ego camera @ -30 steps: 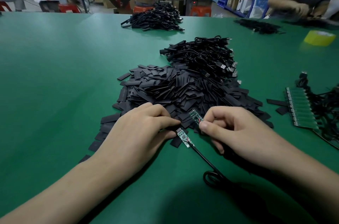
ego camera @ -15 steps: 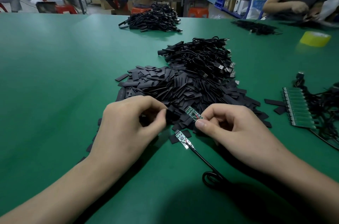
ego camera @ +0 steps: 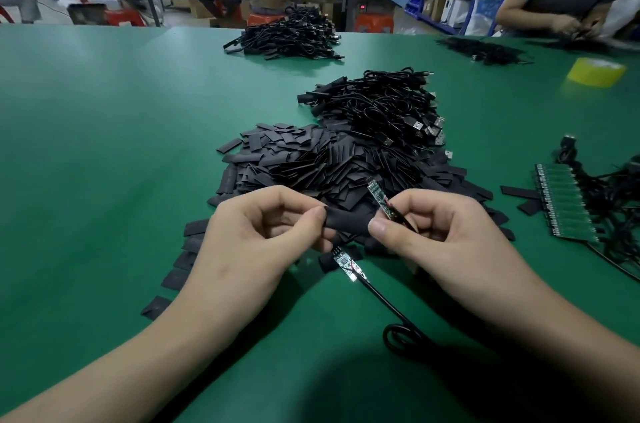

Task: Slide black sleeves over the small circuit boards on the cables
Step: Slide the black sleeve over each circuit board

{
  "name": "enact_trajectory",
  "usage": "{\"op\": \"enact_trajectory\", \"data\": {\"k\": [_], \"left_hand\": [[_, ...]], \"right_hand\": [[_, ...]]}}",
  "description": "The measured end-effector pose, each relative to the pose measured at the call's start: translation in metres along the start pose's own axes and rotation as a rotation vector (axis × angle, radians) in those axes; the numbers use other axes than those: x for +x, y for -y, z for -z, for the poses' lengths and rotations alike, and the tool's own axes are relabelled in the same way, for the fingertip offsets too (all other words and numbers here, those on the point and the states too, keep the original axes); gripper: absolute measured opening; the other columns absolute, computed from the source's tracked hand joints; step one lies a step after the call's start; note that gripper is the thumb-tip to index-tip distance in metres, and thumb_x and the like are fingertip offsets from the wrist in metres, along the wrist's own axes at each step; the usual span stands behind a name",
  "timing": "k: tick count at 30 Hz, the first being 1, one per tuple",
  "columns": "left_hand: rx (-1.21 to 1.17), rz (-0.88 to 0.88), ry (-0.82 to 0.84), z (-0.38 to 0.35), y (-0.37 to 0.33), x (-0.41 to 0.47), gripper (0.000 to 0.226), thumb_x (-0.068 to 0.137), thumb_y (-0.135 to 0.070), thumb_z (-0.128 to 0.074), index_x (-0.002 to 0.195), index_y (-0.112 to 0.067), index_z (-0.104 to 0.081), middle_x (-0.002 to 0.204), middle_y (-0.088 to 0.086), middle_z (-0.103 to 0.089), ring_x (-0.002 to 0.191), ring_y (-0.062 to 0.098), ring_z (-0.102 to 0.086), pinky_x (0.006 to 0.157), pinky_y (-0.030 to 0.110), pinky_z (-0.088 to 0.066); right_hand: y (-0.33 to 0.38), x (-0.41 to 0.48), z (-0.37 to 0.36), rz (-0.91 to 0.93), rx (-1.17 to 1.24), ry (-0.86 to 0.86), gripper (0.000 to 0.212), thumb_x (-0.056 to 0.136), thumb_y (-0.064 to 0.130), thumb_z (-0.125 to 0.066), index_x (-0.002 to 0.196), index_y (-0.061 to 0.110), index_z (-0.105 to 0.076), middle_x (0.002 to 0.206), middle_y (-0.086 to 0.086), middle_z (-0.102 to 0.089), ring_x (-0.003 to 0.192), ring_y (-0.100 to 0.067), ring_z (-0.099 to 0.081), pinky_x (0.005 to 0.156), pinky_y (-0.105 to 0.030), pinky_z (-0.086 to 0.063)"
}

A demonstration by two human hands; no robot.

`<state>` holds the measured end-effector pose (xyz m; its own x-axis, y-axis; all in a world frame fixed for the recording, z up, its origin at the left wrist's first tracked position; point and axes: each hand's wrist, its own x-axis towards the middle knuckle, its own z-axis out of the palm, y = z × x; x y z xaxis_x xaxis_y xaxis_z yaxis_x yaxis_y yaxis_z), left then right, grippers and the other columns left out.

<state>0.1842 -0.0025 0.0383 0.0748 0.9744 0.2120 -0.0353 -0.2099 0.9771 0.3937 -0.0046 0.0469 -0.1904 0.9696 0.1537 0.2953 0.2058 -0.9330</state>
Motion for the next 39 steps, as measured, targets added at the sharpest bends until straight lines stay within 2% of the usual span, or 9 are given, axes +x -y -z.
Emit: {"op": "enact_trajectory", "data": {"k": [4, 7, 10, 14, 17, 20, 23, 28, 39], "left_hand": [[0.08, -0.034, 0.038, 0.0, 0.002, -0.001, 0.009, 0.088, -0.005, -0.071, 0.091, -0.014, -0.075, 0.079, 0.008, -0.076, 0.065, 0.011, -0.069, 0.061, 0.012, -0.049], [0.456, -0.281, 0.082, 0.004, 0.005, -0.002, 0.03, 0.084, -0.022, -0.08, 0.112, -0.029, -0.072, 0.097, -0.007, -0.073, 0.083, 0.008, -0.067, 0.074, 0.014, -0.049], [0.72, -0.485, 0.157, 0.005, 0.002, -0.002, 0.036, 0.08, -0.035, -0.081, 0.114, -0.027, -0.073, 0.104, -0.015, -0.067, 0.094, 0.001, -0.063, 0.079, 0.011, -0.045], [0.724, -0.534, 0.134, 0.007, -0.001, -0.002, 0.021, 0.081, -0.035, -0.079, 0.1, -0.025, -0.079, 0.092, -0.016, -0.067, 0.083, -0.001, -0.063, 0.07, 0.012, -0.046], [0.709, -0.516, 0.079, 0.009, -0.002, -0.002, 0.019, 0.08, -0.035, -0.081, 0.095, -0.024, -0.081, 0.087, -0.016, -0.069, 0.08, -0.003, -0.064, 0.072, 0.007, -0.043], [0.673, -0.507, 0.034, 0.012, -0.004, 0.0, 0.02, 0.078, -0.035, -0.079, 0.094, -0.023, -0.081, 0.086, -0.016, -0.072, 0.08, -0.001, -0.067, 0.074, 0.01, -0.047], [0.654, -0.502, 0.012, 0.013, -0.005, 0.001, 0.018, 0.079, -0.035, -0.077, 0.094, -0.026, -0.081, 0.087, -0.02, -0.072, 0.08, -0.001, -0.068, 0.073, 0.014, -0.049], [0.669, -0.516, 0.004, 0.013, -0.004, 0.001, 0.015, 0.081, -0.033, -0.077, 0.092, -0.024, -0.082, 0.087, -0.017, -0.074, 0.081, 0.001, -0.069, 0.074, 0.015, -0.05], [0.629, -0.48, 0.037, 0.013, -0.002, 0.001, 0.015, 0.083, -0.034, -0.074, 0.093, -0.027, -0.082, 0.086, -0.018, -0.074, 0.081, 0.004, -0.07, 0.07, 0.016, -0.049]], "right_hand": [[0.0, 0.0, 0.0, -0.023, 0.027, 0.043, 0.017, 0.09, 0.032, -0.071, 0.079, 0.019, -0.073, 0.054, 0.01, -0.051, 0.048, -0.006, -0.039, 0.046, -0.013, -0.03], [0.0, 0.0, 0.002, -0.048, 0.079, 0.063, 0.016, 0.091, 0.026, -0.071, 0.077, 0.02, -0.073, 0.054, 0.01, -0.054, 0.046, -0.003, -0.043, 0.045, -0.011, -0.032], [0.0, 0.0, 0.001, -0.051, 0.092, 0.103, 0.015, 0.092, 0.022, -0.07, 0.078, 0.02, -0.074, 0.055, 0.008, -0.056, 0.046, -0.002, -0.044, 0.045, -0.011, -0.034], [0.001, -0.002, -0.002, -0.016, 0.044, 0.155, 0.014, 0.089, 0.029, -0.073, 0.081, 0.018, -0.073, 0.06, 0.005, -0.054, 0.05, -0.002, -0.042, 0.048, -0.011, -0.034], [0.002, -0.001, 0.0, 0.021, 0.029, 0.132, 0.024, 0.093, 0.044, -0.068, 0.085, 0.021, -0.073, 0.06, 0.008, -0.051, 0.053, -0.002, -0.042, 0.05, -0.011, -0.033], [0.002, 0.001, 0.005, 0.014, 0.015, 0.089, 0.034, 0.094, 0.049, -0.05, 0.082, 0.023, -0.07, 0.059, 0.0, -0.049, 0.057, -0.011, -0.044, 0.055, -0.024, -0.035], [0.001, 0.002, 0.009, 0.018, -0.103, 0.135, 0.037, 0.094, 0.049, -0.048, 0.074, 0.023, -0.064, 0.062, 0.0, -0.049, 0.061, -0.015, -0.044, 0.06, -0.032, -0.035], [0.003, 0.001, 0.009, 0.086, -0.203, 0.179, 0.035, 0.096, 0.043, -0.049, 0.069, 0.022, -0.059, 0.061, 0.009, -0.044, 0.059, -0.004, -0.039, 0.056, -0.02, -0.031], [0.002, 0.0, 0.011, 0.113, -0.28, 0.163, 0.034, 0.096, 0.042, -0.051, 0.072, 0.019, -0.058, 0.057, 0.012, -0.041, 0.055, -0.003, -0.035, 0.054, -0.019, -0.029]]}}
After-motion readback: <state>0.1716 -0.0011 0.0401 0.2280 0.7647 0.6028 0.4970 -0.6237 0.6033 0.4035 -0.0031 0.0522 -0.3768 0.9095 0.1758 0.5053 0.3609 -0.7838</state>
